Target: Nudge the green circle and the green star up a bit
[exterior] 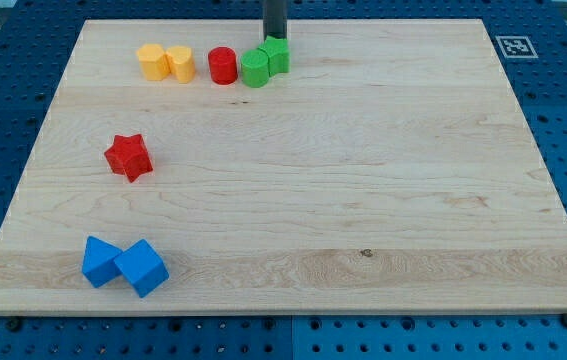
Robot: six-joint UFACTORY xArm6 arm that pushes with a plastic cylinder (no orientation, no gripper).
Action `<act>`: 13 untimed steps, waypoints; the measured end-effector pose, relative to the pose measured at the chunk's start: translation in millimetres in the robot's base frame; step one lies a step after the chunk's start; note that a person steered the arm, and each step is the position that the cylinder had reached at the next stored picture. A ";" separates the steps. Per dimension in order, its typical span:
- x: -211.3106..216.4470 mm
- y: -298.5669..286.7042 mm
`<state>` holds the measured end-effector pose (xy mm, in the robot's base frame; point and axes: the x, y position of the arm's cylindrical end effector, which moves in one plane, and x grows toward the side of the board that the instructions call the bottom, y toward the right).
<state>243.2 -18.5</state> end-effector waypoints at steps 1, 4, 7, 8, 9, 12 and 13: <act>3.1 2.4; 20.1 30.8; 51.7 69.1; 96.5 79.7; 114.5 58.3; 120.3 -28.3; 113.2 -28.3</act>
<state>356.4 -46.8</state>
